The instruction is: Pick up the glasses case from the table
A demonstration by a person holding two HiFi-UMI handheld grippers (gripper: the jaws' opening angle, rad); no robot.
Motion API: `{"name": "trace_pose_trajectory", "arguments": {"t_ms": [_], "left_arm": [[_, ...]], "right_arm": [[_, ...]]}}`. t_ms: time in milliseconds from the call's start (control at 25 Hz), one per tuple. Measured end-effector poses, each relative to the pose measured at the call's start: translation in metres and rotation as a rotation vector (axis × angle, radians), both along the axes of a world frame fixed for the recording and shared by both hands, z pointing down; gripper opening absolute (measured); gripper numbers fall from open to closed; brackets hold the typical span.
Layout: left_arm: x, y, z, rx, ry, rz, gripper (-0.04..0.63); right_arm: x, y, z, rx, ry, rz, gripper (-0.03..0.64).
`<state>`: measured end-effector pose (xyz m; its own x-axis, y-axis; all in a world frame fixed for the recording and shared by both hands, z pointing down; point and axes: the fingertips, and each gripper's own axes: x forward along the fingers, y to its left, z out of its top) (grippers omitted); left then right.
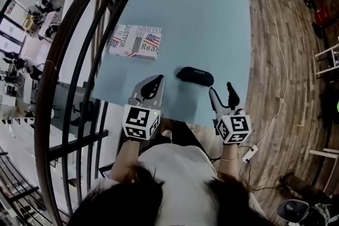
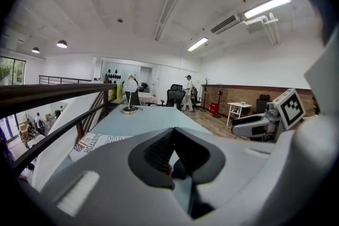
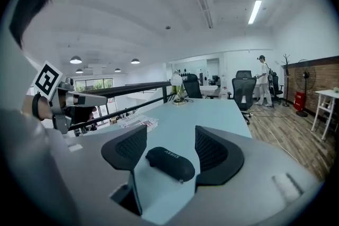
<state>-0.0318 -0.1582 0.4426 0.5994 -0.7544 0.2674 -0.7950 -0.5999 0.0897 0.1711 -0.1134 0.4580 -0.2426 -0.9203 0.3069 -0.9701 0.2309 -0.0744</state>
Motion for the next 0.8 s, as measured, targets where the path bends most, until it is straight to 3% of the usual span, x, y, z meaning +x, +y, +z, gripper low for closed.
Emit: {"name": "trace_pose_trajectory", "arguments": {"t_ms": [440,800], "left_arm": [[0.032,-0.053,-0.02,0.057,-0.002,-0.07,0.057],[0.039,-0.065,-0.019,0.045,-0.007,-0.083,0.057]], "right_arm": [[0.025,-0.066,-0.012,0.033,-0.027,-0.114,0.299],[0.018,-0.082,-0.004,0.003,-0.034,-0.187,0.299]]}}
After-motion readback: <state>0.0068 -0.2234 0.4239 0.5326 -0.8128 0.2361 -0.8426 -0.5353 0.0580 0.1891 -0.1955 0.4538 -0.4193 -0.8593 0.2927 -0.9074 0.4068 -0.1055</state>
